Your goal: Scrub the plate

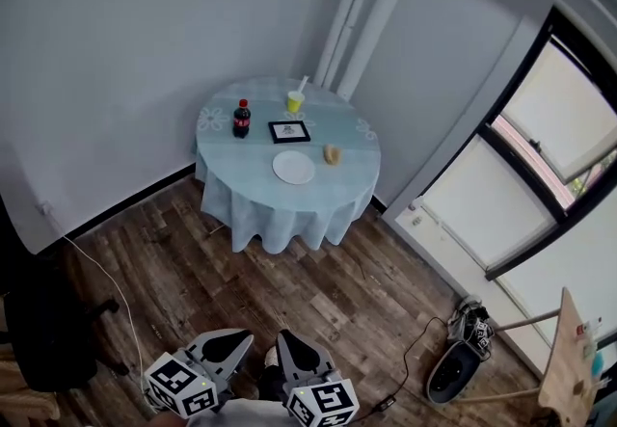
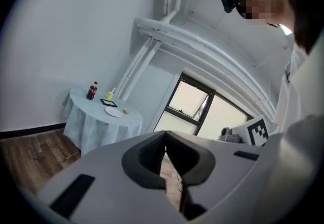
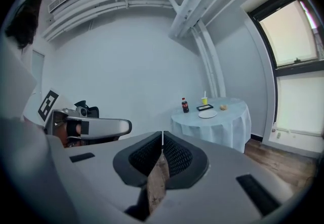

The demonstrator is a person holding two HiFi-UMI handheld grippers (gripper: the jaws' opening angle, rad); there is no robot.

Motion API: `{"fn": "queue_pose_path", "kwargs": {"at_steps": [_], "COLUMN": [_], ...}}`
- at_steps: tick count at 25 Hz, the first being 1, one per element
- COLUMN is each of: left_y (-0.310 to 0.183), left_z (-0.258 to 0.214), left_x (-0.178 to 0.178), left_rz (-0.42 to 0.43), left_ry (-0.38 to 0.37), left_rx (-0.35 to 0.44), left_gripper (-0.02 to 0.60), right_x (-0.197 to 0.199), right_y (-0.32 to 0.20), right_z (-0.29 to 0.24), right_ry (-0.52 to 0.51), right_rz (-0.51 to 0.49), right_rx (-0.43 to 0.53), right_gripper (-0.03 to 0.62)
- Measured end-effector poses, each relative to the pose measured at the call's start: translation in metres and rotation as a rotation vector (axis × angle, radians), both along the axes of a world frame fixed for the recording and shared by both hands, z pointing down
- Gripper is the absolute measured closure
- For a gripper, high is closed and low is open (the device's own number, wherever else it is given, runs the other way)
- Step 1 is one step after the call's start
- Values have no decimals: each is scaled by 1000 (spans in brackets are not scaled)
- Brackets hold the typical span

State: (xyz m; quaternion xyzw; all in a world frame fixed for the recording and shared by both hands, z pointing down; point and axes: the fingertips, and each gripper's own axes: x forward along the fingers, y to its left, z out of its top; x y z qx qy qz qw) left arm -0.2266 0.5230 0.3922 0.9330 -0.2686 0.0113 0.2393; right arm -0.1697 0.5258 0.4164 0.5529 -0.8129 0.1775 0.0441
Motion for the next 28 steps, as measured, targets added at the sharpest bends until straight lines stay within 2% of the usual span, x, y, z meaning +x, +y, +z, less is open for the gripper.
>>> {"fn": "queue_pose_path", "kwargs": {"at_steps": [4, 6, 8, 10, 17, 21, 28], "left_y": [-28, -40, -48, -56, -87, -98, -105], "left_z": [4, 3, 1, 1, 12, 24, 30], "left_x": [13, 25, 39, 51, 88, 109, 134], "left_rz": [-43, -43, -27, -22, -65, -87, -111], "left_ry": [-34, -14, 21, 23, -67, -114, -105], "left_rx": [-13, -31, -60, -62, -54, -80, -107], "left_gripper": [572, 572, 574, 574, 574, 574, 574], "right_x": [17, 25, 32, 38, 79, 98, 119], "right_y": [-29, -42, -53, -63, -90, -100, -108], "right_z": [7, 11, 15, 18, 20, 26, 31], "right_ry": [78, 104, 104, 89, 59, 89, 92], "right_rz": [-5, -15, -32, -46, -48, -80, -134], "right_rx": [-35, -63, -87, -96, -111, -116, -129], "right_gripper": [559, 559, 559, 559, 559, 559, 557]}}
